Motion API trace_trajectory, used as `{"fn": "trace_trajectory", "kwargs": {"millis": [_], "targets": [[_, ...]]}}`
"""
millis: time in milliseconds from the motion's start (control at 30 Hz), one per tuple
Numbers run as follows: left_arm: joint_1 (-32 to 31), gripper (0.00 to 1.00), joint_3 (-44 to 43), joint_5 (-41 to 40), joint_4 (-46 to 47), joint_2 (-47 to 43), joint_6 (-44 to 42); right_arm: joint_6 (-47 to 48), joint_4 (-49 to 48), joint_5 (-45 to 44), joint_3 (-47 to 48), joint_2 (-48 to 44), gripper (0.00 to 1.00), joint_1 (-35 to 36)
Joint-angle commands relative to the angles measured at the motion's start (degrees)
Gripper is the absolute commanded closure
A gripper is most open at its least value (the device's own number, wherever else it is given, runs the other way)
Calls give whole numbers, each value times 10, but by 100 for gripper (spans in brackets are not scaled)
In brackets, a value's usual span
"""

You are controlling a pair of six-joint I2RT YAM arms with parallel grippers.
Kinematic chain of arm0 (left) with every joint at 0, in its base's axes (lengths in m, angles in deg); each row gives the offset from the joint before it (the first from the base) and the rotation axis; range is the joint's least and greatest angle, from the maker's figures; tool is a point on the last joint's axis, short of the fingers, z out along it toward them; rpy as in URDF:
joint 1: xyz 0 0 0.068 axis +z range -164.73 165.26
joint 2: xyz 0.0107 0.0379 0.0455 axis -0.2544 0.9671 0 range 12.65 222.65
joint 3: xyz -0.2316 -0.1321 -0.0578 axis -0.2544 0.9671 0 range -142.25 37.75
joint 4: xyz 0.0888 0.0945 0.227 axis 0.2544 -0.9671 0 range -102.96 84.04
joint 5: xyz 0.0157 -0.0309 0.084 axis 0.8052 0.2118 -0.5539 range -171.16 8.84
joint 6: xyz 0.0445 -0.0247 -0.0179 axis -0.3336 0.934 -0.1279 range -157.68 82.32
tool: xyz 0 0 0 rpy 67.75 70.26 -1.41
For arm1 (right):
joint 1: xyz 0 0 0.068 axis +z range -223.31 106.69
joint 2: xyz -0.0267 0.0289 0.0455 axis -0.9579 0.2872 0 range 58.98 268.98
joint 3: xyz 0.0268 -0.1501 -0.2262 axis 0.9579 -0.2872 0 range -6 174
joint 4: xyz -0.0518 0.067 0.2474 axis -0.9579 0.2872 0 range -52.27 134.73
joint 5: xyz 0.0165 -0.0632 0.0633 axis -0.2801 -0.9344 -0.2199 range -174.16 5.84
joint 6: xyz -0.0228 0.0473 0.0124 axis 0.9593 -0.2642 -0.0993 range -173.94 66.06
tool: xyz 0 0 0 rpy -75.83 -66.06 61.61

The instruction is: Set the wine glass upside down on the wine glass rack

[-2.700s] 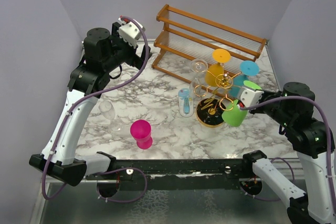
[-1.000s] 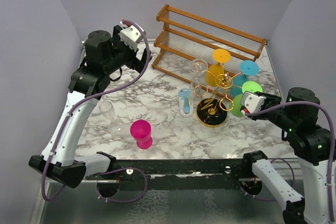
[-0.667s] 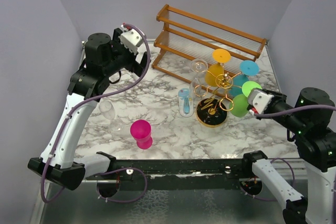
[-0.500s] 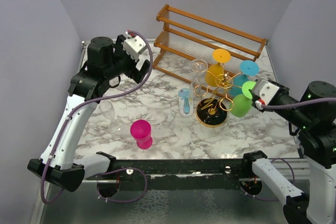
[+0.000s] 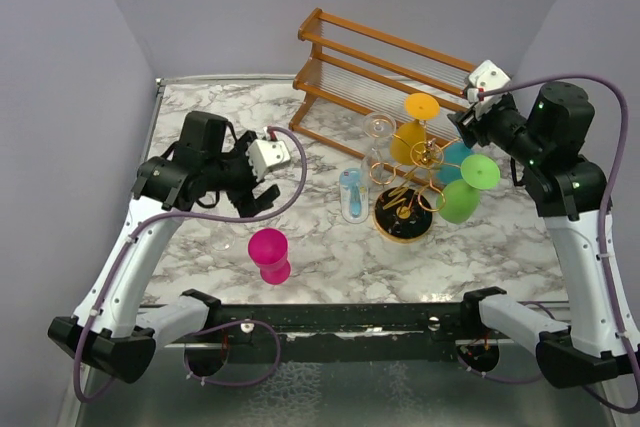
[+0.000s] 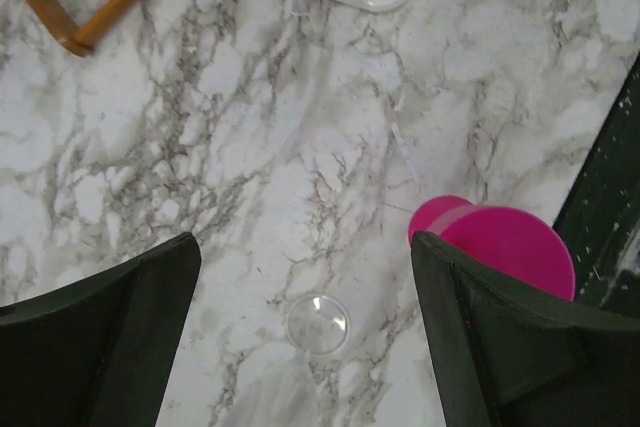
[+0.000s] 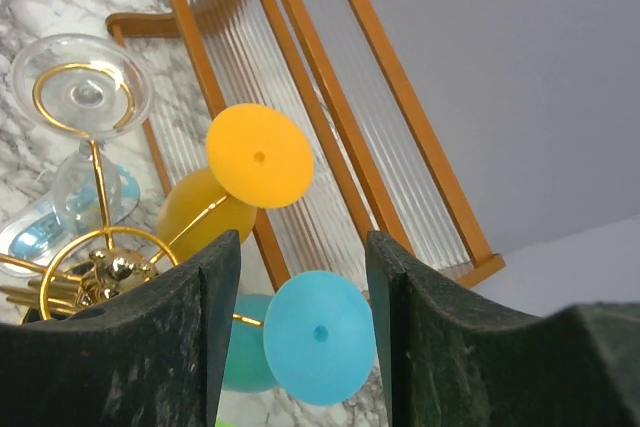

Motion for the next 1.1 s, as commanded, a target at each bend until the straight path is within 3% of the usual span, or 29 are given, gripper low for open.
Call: {"fn": "trace_trajectory", "kwargs": {"millis": [0,300,1067], "targets": [[-3,12,39,39,-80,-20,-56,-56,-109,-2,-3,-5,46,-2],[-14,18,109,22,-84,-17,-67,-68,-119,20,-11,9,45,-2],[-79,59,159,-22,-36,32,-33,-57,-116,31,-30,-1,44,-2]]}}
